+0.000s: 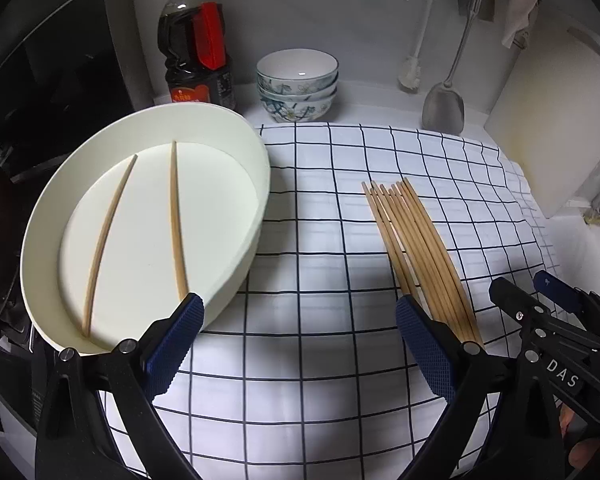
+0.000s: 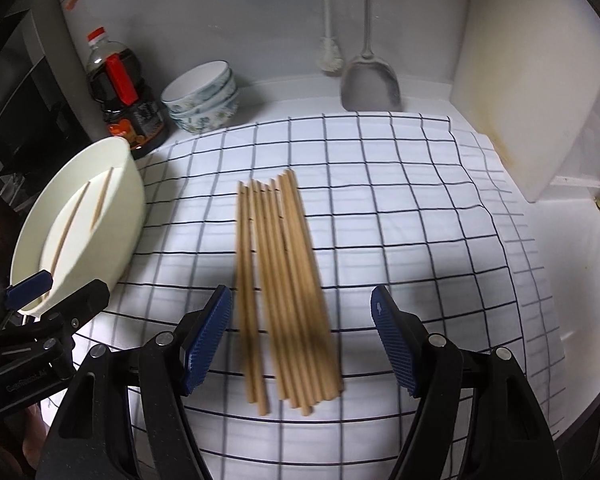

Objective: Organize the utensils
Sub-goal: 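Move both open grippers back to the chopstick pile, then close the right gripper on a chopstick while the left gripper grasps another chopstick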

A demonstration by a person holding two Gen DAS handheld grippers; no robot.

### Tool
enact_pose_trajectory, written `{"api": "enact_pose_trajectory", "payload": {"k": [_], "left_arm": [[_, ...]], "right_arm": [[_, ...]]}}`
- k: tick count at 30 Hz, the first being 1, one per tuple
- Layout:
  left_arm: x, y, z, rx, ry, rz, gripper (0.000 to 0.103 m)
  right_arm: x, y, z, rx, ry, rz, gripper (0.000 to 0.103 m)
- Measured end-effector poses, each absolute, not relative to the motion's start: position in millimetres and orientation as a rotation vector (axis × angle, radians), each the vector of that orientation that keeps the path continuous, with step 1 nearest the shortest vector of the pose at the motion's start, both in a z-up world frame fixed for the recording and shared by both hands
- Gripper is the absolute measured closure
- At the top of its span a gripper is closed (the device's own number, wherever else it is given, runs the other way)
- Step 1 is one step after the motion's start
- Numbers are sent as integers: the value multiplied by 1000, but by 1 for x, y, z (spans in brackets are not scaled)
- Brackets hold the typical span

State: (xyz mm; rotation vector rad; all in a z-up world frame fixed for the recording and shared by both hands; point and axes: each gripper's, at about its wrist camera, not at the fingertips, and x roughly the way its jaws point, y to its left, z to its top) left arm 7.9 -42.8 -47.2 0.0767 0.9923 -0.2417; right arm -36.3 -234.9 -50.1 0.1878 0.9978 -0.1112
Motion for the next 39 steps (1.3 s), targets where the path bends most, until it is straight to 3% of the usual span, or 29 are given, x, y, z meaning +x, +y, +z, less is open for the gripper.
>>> {"api": "enact_pose_trajectory", "payload": {"k": [39], "left_arm": [[12, -106, -124, 106, 1055, -212, 8]], "right_arm": [[-21, -281, -128, 124, 1060, -39, 34]]}}
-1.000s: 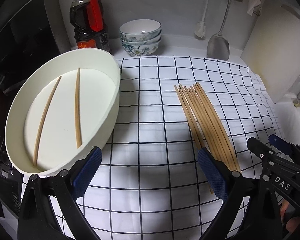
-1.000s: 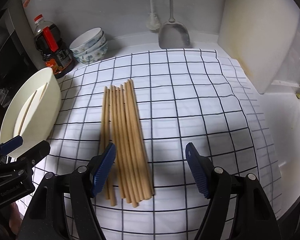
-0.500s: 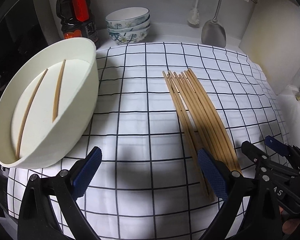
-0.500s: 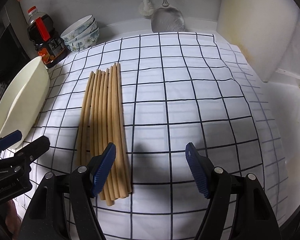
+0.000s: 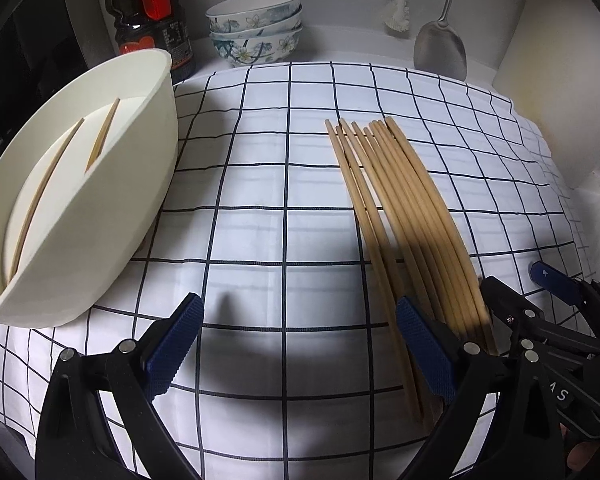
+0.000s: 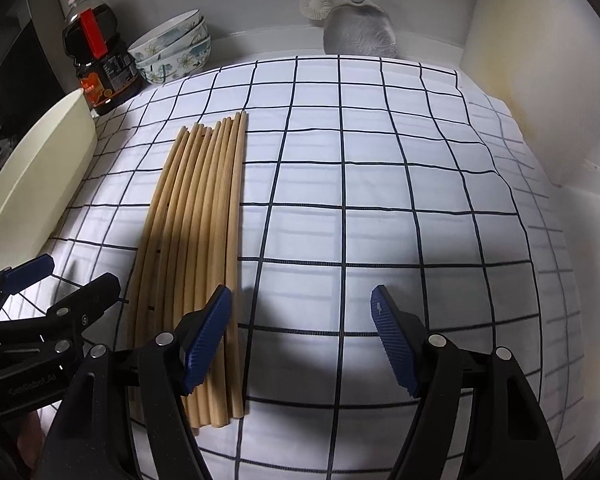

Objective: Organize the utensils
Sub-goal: 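Close the right gripper on a chopstick while the left gripper grasps another chopstick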

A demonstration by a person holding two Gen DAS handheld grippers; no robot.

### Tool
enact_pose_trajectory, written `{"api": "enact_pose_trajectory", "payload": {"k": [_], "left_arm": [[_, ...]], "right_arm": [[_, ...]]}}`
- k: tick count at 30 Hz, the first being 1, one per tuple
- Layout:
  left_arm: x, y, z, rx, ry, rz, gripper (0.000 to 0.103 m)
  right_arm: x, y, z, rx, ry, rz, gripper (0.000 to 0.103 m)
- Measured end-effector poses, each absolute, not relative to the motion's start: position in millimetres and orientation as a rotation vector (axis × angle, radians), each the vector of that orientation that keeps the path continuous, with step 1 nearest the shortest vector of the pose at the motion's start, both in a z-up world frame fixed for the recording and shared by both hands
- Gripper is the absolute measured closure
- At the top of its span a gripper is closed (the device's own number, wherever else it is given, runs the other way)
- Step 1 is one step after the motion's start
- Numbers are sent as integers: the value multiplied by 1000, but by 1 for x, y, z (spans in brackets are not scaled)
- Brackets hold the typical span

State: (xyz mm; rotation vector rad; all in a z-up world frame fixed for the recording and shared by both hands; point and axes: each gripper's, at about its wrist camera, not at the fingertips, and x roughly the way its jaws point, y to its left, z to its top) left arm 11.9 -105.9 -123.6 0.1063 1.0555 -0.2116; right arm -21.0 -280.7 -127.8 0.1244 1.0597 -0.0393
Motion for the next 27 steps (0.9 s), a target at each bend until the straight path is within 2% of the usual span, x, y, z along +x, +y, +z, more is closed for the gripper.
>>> {"api": "enact_pose_trajectory", "payload": {"k": [27], "left_arm": [[17, -103, -128, 87, 1062, -192, 8]], "right_arm": [[-18, -268, -133, 13, 1070, 12, 34]]}}
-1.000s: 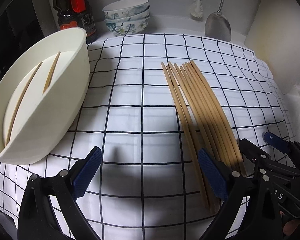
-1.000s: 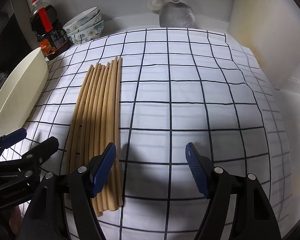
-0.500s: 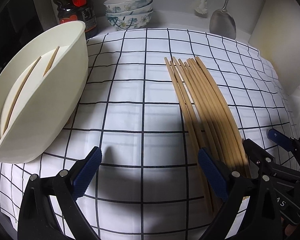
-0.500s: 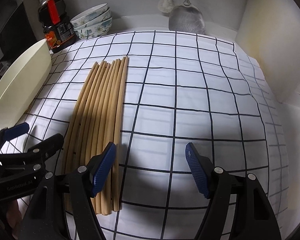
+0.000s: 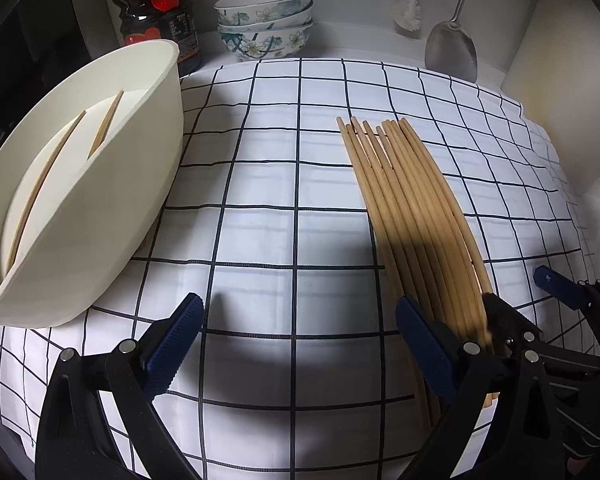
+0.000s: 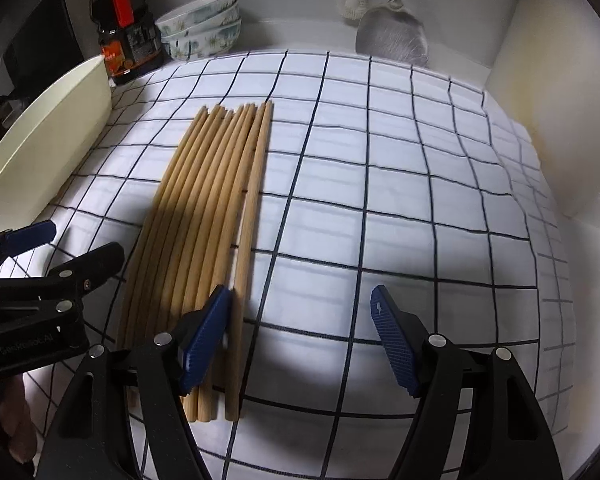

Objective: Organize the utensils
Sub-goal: 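Close the right gripper on a chopstick while the left gripper grasps another chopstick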

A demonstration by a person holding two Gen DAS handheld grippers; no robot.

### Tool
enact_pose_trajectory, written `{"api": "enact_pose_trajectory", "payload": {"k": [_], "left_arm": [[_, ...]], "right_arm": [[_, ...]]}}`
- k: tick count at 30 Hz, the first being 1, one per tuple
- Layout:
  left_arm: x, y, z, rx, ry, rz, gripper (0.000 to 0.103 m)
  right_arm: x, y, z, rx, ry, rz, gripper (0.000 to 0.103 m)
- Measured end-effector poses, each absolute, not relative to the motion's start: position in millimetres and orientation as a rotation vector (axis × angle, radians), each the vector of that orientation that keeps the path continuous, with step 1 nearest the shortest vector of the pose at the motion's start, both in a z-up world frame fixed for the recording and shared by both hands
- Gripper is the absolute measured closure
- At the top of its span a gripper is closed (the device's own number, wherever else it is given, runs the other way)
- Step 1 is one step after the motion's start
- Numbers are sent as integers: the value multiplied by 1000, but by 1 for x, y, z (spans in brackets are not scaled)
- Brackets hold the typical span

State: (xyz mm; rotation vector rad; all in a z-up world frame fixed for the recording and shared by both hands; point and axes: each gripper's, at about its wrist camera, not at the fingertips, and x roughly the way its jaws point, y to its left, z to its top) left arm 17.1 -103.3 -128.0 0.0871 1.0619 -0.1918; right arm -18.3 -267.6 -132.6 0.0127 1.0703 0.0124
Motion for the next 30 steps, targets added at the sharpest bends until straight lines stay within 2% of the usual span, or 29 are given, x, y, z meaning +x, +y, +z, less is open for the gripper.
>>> {"api": "enact_pose_trajectory", "payload": {"k": [30], "left_arm": [[20, -106, -128, 86, 1066, -181, 8]], "right_arm": [[-13, -289, -134, 53, 1052, -42, 34]]}}
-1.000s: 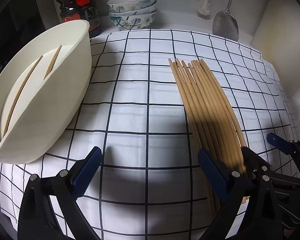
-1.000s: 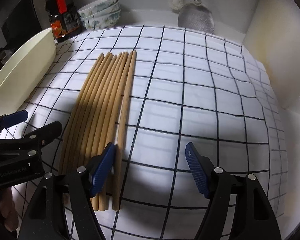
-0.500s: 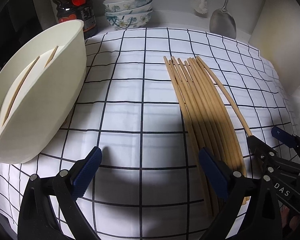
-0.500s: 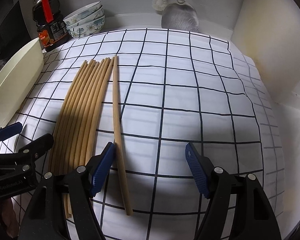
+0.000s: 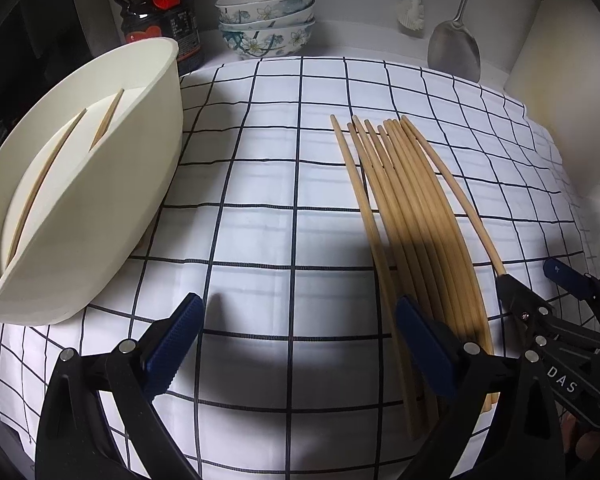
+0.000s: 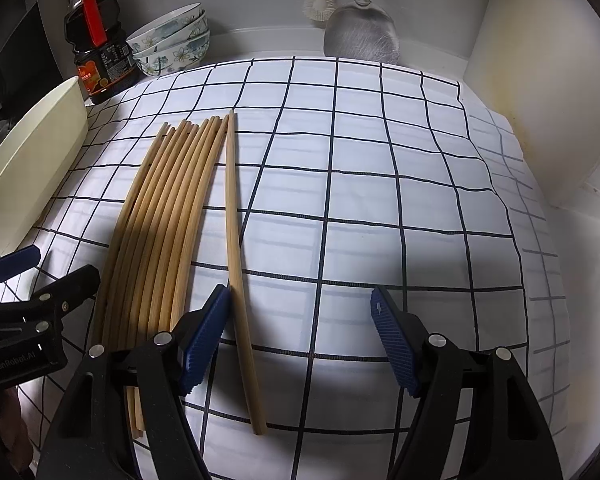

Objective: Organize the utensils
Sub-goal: 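Close the right gripper on a chopstick while the left gripper grasps another chopstick, then lift both held chopsticks and carry them over the oval dish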

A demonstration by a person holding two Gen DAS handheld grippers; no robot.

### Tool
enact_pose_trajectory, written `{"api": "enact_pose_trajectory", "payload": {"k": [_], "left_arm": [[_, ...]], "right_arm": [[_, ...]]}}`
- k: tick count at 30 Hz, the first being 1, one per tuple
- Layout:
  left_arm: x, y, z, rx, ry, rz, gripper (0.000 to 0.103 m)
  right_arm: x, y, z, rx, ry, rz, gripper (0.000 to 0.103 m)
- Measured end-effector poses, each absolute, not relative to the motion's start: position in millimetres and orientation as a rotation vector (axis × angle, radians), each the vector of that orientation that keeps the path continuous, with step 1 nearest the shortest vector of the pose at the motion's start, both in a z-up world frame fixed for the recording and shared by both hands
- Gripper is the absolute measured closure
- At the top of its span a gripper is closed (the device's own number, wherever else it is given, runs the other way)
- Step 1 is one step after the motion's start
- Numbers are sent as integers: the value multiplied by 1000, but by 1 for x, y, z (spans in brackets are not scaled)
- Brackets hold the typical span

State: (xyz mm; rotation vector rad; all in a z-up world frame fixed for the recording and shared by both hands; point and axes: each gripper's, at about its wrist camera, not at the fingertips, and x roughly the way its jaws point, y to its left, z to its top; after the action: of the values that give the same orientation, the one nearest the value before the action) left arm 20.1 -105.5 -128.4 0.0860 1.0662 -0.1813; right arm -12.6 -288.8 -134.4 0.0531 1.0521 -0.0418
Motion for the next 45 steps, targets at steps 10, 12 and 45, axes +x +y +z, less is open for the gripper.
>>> {"api": "enact_pose_trajectory", "payload": {"k": [10, 12, 45], "left_arm": [[22, -115, -137, 129, 1087, -174, 7], [24, -115, -138, 127, 1083, -173, 7], [39, -139, -130, 155, 1085, -295, 95]], "right_arm": [[-10, -289, -135, 53, 1044, -42, 34], [-8, -289, -134, 50, 1043, -40, 34], [22, -271, -131, 44, 1025, 85, 97]]}}
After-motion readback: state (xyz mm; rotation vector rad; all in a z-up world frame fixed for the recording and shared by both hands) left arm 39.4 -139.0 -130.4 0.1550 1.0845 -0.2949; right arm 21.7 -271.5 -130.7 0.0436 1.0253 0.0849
